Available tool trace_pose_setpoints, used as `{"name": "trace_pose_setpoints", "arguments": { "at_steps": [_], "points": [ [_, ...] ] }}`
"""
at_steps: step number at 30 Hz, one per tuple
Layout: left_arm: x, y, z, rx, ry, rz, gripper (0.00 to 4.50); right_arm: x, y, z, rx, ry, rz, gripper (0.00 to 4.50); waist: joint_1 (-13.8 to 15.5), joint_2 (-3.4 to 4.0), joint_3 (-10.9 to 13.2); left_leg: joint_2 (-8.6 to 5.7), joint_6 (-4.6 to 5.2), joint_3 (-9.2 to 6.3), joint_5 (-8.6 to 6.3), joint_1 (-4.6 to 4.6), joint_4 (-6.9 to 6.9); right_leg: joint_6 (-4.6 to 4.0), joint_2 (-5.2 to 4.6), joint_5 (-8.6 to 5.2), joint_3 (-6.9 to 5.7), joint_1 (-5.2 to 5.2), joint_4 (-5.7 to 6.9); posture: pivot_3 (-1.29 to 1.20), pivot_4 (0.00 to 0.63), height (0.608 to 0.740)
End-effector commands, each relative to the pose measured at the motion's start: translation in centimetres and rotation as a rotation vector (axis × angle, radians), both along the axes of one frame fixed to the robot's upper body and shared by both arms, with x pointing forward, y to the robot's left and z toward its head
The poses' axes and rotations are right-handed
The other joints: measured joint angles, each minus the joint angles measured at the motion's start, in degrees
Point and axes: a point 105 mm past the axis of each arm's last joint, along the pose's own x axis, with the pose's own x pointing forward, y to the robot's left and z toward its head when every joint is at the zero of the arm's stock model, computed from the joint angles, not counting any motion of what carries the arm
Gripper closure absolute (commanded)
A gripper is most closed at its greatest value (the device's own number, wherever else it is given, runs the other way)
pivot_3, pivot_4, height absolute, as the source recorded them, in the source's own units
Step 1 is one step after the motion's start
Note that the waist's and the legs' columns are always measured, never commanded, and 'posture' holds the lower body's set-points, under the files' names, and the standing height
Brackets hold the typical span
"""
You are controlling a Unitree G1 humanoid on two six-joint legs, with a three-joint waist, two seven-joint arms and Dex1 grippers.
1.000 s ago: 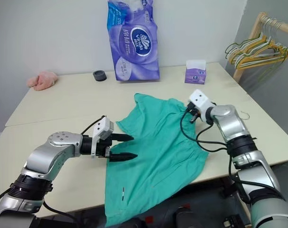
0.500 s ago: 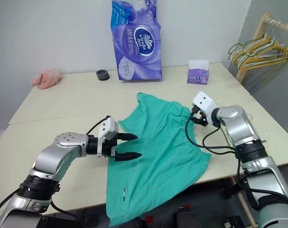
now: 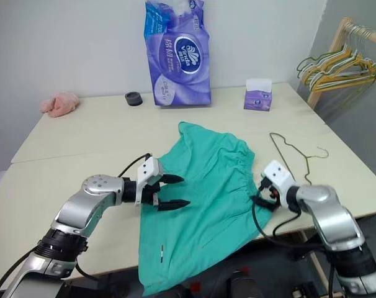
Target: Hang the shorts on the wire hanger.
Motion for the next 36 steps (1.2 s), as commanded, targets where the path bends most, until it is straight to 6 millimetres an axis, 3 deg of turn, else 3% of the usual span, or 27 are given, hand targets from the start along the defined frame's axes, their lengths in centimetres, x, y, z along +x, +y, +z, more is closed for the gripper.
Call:
{"name": "trace_pose_setpoints", "arguments": {
  "at_steps": [1,5,7,11,16,19,22,27,36],
  "points": [
    [-0.4,-0.4,0.5,0.019,-0.039,-0.044,0.0,-0.5,-1.1,0.6,-0.06,-0.04,-0.031,0.21,-0.01,0.01,0.04,0.0,0.0,0.02,0.0,0.0,0.02,0.01,0.0,0.0,0.01,0.0,0.0,-0.17,0.07,0.74],
    [-0.8,-0.3,0.1,0.034,-0.03,-0.056,0.0,-2.0,-2.4,0.1,-0.141,-0.03,-0.027,0.21,0.09,-0.02,0.02,0.01,0.0,0.03,0.0,0.01,0.01,0.23,0.02,-0.14,-0.01,0.0,-0.02,-0.18,0.073,0.74],
    [-0.9,-0.4,0.0,0.034,-0.028,-0.057,0.0,-2.3,-1.8,0.7,-0.099,-0.038,-0.019,0.21,0.09,-0.03,0.03,0.01,0.0,0.02,0.0,0.0,0.0,0.26,0.05,-0.16,-0.01,0.0,-0.03,-0.18,0.072,0.74],
    [-0.6,-0.9,0.6,0.002,-0.042,-0.044,0.0,-2.3,0.5,3.6,0.073,-0.095,0.029,0.21,0.04,-0.04,0.05,0.02,0.0,0.02,0.0,0.01,0.0,0.27,0.06,-0.17,0.0,0.0,-0.03,-0.18,0.072,0.74],
    [0.9,-2.3,3.7,-0.142,-0.099,0.016,0.0,-1.1,0.1,7.2,0.25,-0.145,-0.067,0.21,0.15,-0.07,0.07,0.02,0.0,0.02,0.0,-0.01,0.02,0.24,0.06,-0.14,0.01,0.0,-0.03,-0.18,0.072,0.74],
    [1.3,-3.6,6.2,-0.251,-0.076,0.017,0.0,0.1,-3.3,7.8,0.223,-0.172,-0.199,0.21,0.92,-0.1,0.07,0.02,0.0,-0.02,0.0,-0.04,0.04,0.18,0.05,-0.1,-0.04,0.01,-0.04,-0.18,0.071,0.74],
    [1.1,-4.6,7.3,-0.24,-0.105,-0.035,0.0,1.1,-7.0,7.2,0.136,-0.184,-0.352,0.21,1.1,-0.09,0.07,0.0,0.01,0.04,0.0,-0.04,0.04,0.19,0.06,-0.1,0.01,0.01,-0.06,-0.18,0.071,0.74],
    [1.8,-5.6,8.7,-0.172,-0.241,-0.062,0.0,2.0,-11.0,5.2,0.052,-0.148,-0.521,0.21,0.72,-0.09,0.08,0.03,0.01,0.12,0.0,0.0,-0.02,0.16,0.13,-0.09,0.1,0.0,-0.04,-0.18,0.073,0.74],
    [0.6,-6.9,9.1,-0.141,-0.305,-0.18,0.0,4.2,-13.7,2.4,0.107,-0.064,-0.634,0.21,-0.36,-0.05,0.1,0.03,0.01,0.25,0.0,0.02,-0.06,0.09,0.17,-0.05,0.22,-0.01,-0.06,-0.18,0.073,0.74]
  ]
}}
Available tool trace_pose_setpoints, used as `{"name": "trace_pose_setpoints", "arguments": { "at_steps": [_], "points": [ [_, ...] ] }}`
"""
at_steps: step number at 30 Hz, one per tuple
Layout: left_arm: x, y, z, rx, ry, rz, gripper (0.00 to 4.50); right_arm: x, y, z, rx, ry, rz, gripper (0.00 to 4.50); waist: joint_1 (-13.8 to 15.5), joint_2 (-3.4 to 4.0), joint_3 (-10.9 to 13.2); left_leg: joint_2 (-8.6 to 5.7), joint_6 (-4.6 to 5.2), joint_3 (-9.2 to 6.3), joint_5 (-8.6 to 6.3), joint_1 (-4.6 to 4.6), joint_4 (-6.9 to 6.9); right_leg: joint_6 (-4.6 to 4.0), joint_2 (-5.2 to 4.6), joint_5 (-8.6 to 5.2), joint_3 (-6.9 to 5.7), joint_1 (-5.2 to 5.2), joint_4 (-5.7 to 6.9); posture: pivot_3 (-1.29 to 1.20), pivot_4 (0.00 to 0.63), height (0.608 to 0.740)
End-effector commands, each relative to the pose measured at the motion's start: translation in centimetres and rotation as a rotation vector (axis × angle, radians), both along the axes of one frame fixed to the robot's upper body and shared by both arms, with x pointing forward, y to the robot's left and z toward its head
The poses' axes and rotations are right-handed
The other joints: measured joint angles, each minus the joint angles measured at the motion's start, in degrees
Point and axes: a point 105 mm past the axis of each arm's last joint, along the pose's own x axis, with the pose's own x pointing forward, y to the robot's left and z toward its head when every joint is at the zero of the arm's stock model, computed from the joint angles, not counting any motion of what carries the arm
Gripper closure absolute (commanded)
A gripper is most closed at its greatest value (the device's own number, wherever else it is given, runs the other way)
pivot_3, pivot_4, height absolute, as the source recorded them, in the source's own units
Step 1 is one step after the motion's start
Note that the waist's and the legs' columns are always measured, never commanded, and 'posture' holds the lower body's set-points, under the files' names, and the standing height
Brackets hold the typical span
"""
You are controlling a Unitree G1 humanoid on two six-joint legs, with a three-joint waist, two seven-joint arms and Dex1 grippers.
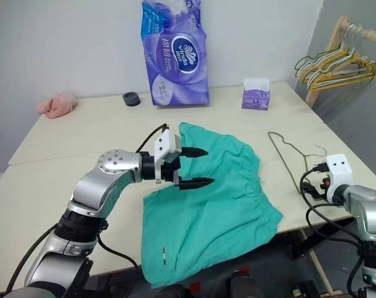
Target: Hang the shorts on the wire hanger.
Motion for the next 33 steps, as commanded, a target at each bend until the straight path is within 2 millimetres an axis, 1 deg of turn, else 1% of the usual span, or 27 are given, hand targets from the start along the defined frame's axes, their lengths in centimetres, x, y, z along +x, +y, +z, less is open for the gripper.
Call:
{"name": "trace_pose_setpoints", "arguments": {
  "at_steps": [1,4,7,8,10,12,15,18,21,25,26,27,29,30,32,33],
  "points": [
    [-0.7,-0.6,1.2,0.001,-0.071,-0.047,0.0,1.2,-0.6,0.3,0.016,-0.026,-0.018,0.21,-0.03,0.0,0.0,0.0,0.0,0.0,0.0,0.0,-0.01,0.0,0.01,0.0,0.0,0.0,0.0,-0.18,0.073,0.74],
    [-0.8,-0.5,0.9,0.005,-0.069,-0.047,0.0,1.7,-0.5,-0.6,0.059,0.013,-0.011,0.21,-0.01,0.01,0.0,0.0,0.0,0.01,0.0,0.01,-0.04,-0.02,0.01,0.01,0.02,0.0,0.0,-0.18,0.072,0.74],
    [-0.7,-0.3,0.8,0.009,-0.07,-0.044,0.0,1.7,-0.3,-1.4,0.042,0.062,0.02,0.77,-0.02,0.0,0.0,0.0,0.0,0.0,0.0,0.0,-0.04,-0.03,0.01,0.02,0.01,0.0,0.0,-0.17,0.072,0.74],
    [-0.7,-0.3,0.7,0.01,-0.071,-0.043,0.0,1.7,-0.4,-1.6,0.037,0.073,0.024,1.08,-0.02,0.0,0.0,0.0,0.0,0.0,0.0,0.01,-0.04,-0.02,0.01,0.02,0.01,0.0,0.0,-0.17,0.073,0.74],
    [-0.6,-0.2,0.7,0.01,-0.075,-0.036,0.0,1.6,-0.5,-2.2,0.033,0.111,0.026,1.85,-0.01,0.0,0.0,0.0,0.0,-0.01,0.0,0.01,-0.03,0.0,0.01,0.0,0.01,0.01,-0.01,-0.17,0.073,0.74],
    [-0.5,0.0,0.6,0.009,-0.076,-0.026,0.0,1.5,-0.8,-2.7,-0.007,0.138,0.033,2.55,0.0,-0.01,-0.01,0.0,0.0,-0.01,0.0,0.03,-0.02,0.04,0.01,-0.02,0.01,0.03,-0.01,-0.17,0.073,0.74],
    [-0.3,0.2,0.5,0.006,-0.077,-0.01,0.0,1.4,-1.2,-3.1,-0.054,0.155,0.036,3.58,0.02,-0.04,-0.03,0.0,0.0,-0.03,0.0,0.06,-0.02,0.06,0.01,-0.03,-0.01,0.08,-0.03,-0.17,0.072,0.74],
    [0.4,0.5,0.7,-0.018,-0.085,0.034,0.0,1.7,-1.8,-3.0,-0.112,0.129,0.016,4.45,0.18,-0.07,-0.04,0.0,0.0,-0.05,0.0,0.08,0.01,0.1,0.0,-0.03,-0.02,0.15,-0.08,-0.16,0.07,0.74],
    [1.3,1.0,1.0,-0.042,-0.1,0.091,0.0,2.3,-2.3,-2.4,-0.137,0.076,-0.025,4.45,0.36,-0.07,-0.05,0.0,0.0,-0.15,0.0,0.17,0.08,0.18,-0.01,0.01,-0.1,0.4,-0.26,-0.16,0.068,0.74],
    [2.3,1.5,0.9,-0.04,-0.118,0.14,0.0,2.8,-2.7,-1.3,-0.157,0.013,-0.052,4.45,0.41,-0.05,-0.05,-0.02,0.03,-0.16,-0.02,0.17,0.1,0.2,-0.03,0.08,-0.11,0.48,-0.38,-0.16,0.059,0.74],
    [2.5,1.7,0.9,-0.038,-0.127,0.157,0.0,2.9,-2.7,-1.0,-0.172,-0.005,-0.049,4.45,0.41,-0.05,-0.05,-0.02,0.04,-0.16,-0.02,0.16,0.1,0.14,-0.03,0.13,-0.11,0.47,-0.39,-0.16,0.056,0.74],
    [3.2,2.1,1.1,-0.051,-0.124,0.194,0.0,3.2,-2.6,0.0,-0.234,-0.052,-0.021,4.45,0.41,-0.04,-0.04,-0.02,0.05,-0.16,-0.03,0.15,0.1,0.13,-0.04,0.14,-0.11,0.47,-0.4,-0.16,0.056,0.74],
    [4.1,2.8,1.6,-0.072,-0.115,0.246,0.0,3.5,-1.9,1.8,-0.363,-0.129,0.057,4.45,0.44,0.0,-0.03,-0.02,0.05,-0.16,-0.03,0.13,0.1,0.13,-0.04,0.14,-0.11,0.44,-0.38,-0.16,0.054,0.74],
    [4.3,3.0,1.7,-0.077,-0.11,0.252,0.0,3.5,-1.6,2.2,-0.399,-0.148,0.085,4.45,0.35,0.01,-0.03,-0.02,0.05,-0.15,-0.03,0.1,0.09,0.13,-0.04,0.14,-0.1,0.39,-0.36,-0.16,0.054,0.74],
    [5.0,3.6,2.5,-0.109,-0.098,0.281,0.0,3.5,-0.5,3.4,-0.485,-0.207,0.156,4.45,0.21,0.02,-0.03,-0.02,0.05,-0.14,-0.03,0.09,0.08,0.2,-0.04,0.09,-0.1,0.33,-0.32,-0.16,0.055,0.74],
    [5.6,4.3,3.2,-0.132,-0.085,0.305,0.0,3.5,0.6,4.4,-0.583,-0.254,0.235,4.45,0.06,0.01,-0.03,-0.02,0.05,-0.12,-0.03,0.06,0.07,0.23,-0.04,0.08,-0.08,0.26,-0.29,-0.17,0.057,0.74]
  ]
}}
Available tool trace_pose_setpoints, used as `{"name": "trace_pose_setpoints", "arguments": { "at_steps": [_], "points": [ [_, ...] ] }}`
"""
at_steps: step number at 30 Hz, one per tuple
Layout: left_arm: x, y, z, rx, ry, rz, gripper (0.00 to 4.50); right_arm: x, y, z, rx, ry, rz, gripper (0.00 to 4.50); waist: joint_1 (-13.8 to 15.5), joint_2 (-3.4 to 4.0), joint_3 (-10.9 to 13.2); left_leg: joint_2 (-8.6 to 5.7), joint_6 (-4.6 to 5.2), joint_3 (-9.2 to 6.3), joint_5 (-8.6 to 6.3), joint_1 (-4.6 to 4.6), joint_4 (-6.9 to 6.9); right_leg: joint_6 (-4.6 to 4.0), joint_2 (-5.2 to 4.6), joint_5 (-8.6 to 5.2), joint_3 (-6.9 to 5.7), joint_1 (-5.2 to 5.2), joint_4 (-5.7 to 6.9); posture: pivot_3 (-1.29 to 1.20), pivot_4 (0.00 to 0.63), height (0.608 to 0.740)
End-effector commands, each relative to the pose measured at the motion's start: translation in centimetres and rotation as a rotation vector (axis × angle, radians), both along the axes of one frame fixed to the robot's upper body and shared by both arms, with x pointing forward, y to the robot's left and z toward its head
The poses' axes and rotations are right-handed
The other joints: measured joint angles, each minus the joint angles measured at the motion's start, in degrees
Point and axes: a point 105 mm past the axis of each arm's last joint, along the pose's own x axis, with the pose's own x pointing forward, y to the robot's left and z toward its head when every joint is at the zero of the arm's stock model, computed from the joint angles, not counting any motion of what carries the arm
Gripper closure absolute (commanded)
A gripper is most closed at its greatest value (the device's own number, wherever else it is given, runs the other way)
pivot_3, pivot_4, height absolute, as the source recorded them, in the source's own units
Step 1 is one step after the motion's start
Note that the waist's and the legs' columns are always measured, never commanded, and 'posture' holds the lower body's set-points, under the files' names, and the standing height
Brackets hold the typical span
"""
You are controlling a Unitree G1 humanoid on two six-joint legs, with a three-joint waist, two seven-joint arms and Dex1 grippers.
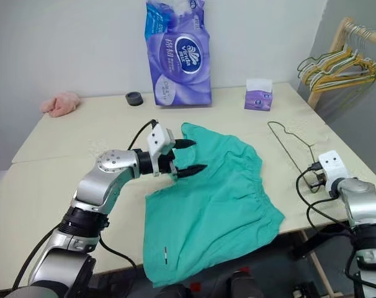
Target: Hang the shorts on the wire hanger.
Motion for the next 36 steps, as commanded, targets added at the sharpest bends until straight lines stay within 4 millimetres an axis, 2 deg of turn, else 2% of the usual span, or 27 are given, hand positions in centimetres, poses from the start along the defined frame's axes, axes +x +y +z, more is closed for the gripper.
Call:
{"name": "trace_pose_setpoints", "arguments": {
  "at_steps": [1,4,8,12,18,26,30,33,36],
  "points": [
    [1.7,1.8,3.8,-0.104,-0.027,0.067,0.0,0.6,3.3,5.0,-0.28,-0.184,0.237,4.45,-0.16,0.0,0.0,0.0,0.0,0.01,0.0,-0.03,0.0,0.03,0.0,-0.02,0.01,-0.05,0.02,-0.17,0.058,0.74],
    [2.3,2.8,5.2,-0.158,0.029,0.065,0.0,0.4,5.7,6.2,-0.437,-0.255,0.384,4.45,-0.49,0.0,0.0,0.02,-0.01,0.05,0.0,-0.19,0.01,0.14,0.02,-0.08,0.03,-0.3,0.14,-0.17,0.06,0.74],
    [1.8,3.6,5.4,-0.128,0.123,-0.017,0.0,0.1,9.0,7.4,-0.581,-0.367,0.548,4.45,-0.69,0.0,0.0,0.02,-0.01,0.05,0.0,-0.18,-0.02,0.14,0.02,-0.08,0.02,-0.3,0.14,-0.18,0.062,0.74],
    [0.7,5.2,3.1,0.008,0.252,-0.087,0.0,-0.9,13.0,8.2,-0.712,-0.487,0.767,4.45,-1.11,0.01,0.02,0.01,-0.01,0.05,0.0,-0.17,-0.02,0.04,0.02,-0.02,0.02,-0.31,0.15,-0.18,0.064,0.74],
    [-0.5,6.1,0.0,0.161,0.354,-0.157,0.0,-2.6,16.7,8.2,-0.757,-0.612,0.965,4.45,-1.38,-0.04,0.05,-0.02,-0.01,0.01,0.01,-0.19,0.02,-0.01,0.01,0.01,0.0,-0.3,0.14,-0.18,0.064,0.74],
    [-4.0,5.1,-2.8,0.229,0.479,-0.321,0.0,-3.0,18.0,8.9,-0.756,-0.68,1.034,4.45,-1.64,-0.07,0.08,0.0,-0.01,0.01,0.0,-0.19,0.01,-0.11,0.01,0.05,0.01,-0.31,0.17,-0.19,0.07,0.74],
    [-4.3,4.9,-3.2,0.217,0.501,-0.326,0.0,-2.9,18.0,9.1,-0.759,-0.686,1.036,4.45,-1.57,-0.07,0.08,-0.01,-0.01,0.01,0.0,-0.18,0.03,-0.12,0.01,0.05,0.01,-0.3,0.18,-0.19,0.071,0.74],
    [-4.0,4.9,-3.3,0.202,0.508,-0.308,0.61,-2.9,18.0,9.2,-0.753,-0.695,1.035,4.5,-1.61,-0.07,0.08,-0.01,0.0,0.01,0.0,-0.19,0.04,-0.11,0.01,0.05,0.02,-0.3,0.18,-0.19,0.071,0.74],
    [-3.7,4.9,-3.1,0.166,0.538,-0.292,1.49,-3.1,18.0,9.1,-0.753,-0.696,1.044,4.5,-1.66,-0.07,0.08,-0.01,0.0,0.01,0.0,-0.18,0.03,-0.12,0.02,0.05,0.01,-0.3,0.18,-0.19,0.073,0.74]
  ]
}}
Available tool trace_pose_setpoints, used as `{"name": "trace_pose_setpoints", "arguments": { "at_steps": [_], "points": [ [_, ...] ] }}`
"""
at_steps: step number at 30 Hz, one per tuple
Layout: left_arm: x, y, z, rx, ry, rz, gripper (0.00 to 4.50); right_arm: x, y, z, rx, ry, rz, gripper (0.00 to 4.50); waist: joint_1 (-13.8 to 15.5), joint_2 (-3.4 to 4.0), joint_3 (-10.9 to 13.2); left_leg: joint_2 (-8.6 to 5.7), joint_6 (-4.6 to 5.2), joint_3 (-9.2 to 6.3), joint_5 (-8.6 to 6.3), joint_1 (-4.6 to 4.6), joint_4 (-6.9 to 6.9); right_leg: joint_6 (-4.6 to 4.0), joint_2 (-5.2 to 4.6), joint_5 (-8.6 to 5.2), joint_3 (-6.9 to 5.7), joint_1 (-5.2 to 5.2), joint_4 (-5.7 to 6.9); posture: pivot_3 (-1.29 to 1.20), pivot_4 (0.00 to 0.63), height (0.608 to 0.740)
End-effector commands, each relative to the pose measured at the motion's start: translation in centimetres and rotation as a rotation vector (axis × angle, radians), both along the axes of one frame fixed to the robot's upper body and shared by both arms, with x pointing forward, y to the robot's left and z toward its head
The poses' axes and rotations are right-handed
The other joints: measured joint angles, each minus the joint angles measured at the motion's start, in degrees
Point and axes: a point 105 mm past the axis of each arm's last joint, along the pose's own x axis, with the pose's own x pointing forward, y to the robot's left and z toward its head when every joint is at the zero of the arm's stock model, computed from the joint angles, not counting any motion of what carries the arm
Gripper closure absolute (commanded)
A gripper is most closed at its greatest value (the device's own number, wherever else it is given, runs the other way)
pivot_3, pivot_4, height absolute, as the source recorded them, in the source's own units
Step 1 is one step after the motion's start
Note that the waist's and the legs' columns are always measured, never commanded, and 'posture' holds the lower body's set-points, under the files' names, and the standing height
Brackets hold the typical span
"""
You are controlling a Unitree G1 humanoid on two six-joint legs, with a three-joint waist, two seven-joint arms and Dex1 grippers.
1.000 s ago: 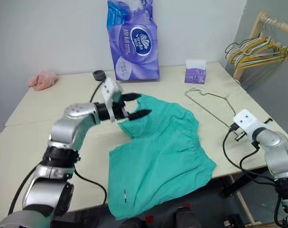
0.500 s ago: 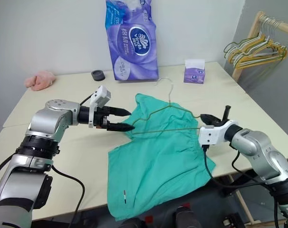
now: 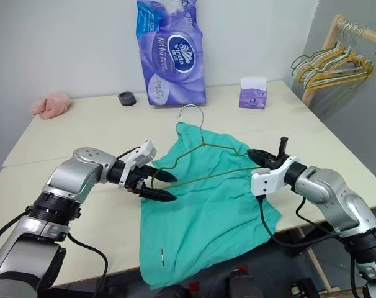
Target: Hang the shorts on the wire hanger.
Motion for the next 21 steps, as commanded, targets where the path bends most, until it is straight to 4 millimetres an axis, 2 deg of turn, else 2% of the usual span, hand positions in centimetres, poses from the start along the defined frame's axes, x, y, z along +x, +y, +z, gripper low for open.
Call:
{"name": "trace_pose_setpoints", "arguments": {
  "at_steps": [1,9,12,16,21],
  "points": [
    [0.4,0.0,1.1,-0.038,-0.006,0.023,1.83,-0.1,-0.1,1.8,0.025,-0.059,0.009,4.5,-0.05,0.0,0.0,0.0,0.0,0.0,0.0,0.0,0.0,0.0,0.0,0.0,0.0,0.0,0.01,-0.19,0.073,0.74],
    [0.1,0.2,0.3,-0.021,-0.005,0.004,4.35,-0.3,-0.1,2.5,0.034,-0.106,0.021,4.5,-0.05,-0.01,0.01,0.0,0.0,0.0,0.0,0.0,0.0,0.0,0.0,0.0,0.0,0.0,0.01,-0.2,0.077,0.74],
    [0.2,0.4,0.3,-0.023,-0.011,0.013,4.45,-0.8,0.2,2.2,-0.019,-0.12,0.061,4.5,-0.05,-0.01,0.01,0.0,0.0,0.0,0.0,0.0,0.0,0.0,0.0,0.0,0.0,0.0,0.01,-0.2,0.077,0.74],
    [0.4,0.5,0.2,-0.026,-0.018,0.021,4.45,-1.0,0.2,2.4,0.009,-0.119,0.076,4.5,-0.05,-0.01,0.01,0.0,0.0,0.0,0.0,0.0,0.0,0.0,0.0,0.0,0.0,0.0,0.01,-0.2,0.075,0.74],
    [1.0,0.4,0.0,-0.035,-0.049,0.047,4.5,-1.5,-0.2,1.7,-0.012,-0.089,0.083,3.09,0.05,-0.01,0.0,0.0,0.0,0.0,0.0,0.0,0.0,0.0,0.0,0.0,0.0,0.0,0.02,-0.2,0.073,0.74]
  ]
}}
